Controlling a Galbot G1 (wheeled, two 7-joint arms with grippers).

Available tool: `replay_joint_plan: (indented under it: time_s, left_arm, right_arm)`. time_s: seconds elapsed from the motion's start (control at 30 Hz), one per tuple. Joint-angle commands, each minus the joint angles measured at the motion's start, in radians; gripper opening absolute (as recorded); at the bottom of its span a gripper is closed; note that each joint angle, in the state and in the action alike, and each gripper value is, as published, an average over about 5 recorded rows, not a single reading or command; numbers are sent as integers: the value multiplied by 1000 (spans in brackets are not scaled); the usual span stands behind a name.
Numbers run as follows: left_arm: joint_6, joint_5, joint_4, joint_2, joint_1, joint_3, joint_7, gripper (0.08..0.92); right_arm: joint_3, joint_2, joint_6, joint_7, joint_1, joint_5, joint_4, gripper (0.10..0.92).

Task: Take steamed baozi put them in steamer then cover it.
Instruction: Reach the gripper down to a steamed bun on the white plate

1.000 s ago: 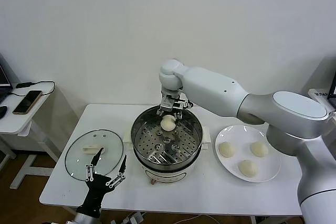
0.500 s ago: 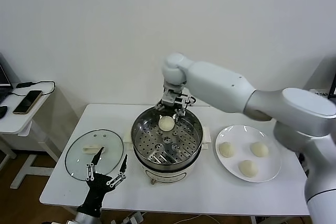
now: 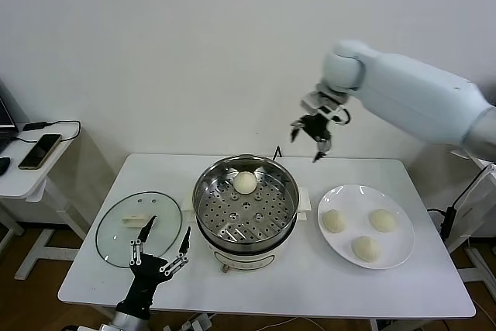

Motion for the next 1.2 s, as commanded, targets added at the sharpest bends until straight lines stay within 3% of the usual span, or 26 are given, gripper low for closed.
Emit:
replay_joint_plan:
  time_s: [0.03,0.53,1.2]
  left_arm:
    - [1,1,-1,0,0,0,0,823]
    - [1,2,-1,-3,3,-4,-6,823]
    - [-8,3,7,-6,8,-8,-9,823]
  right_arm:
    - [-127,-160,-145,69,-41,147,12,823]
    - [-40,-99,-160,168,-312,63,-49,823]
    - [35,-40,-157,218,-397,37,-118,823]
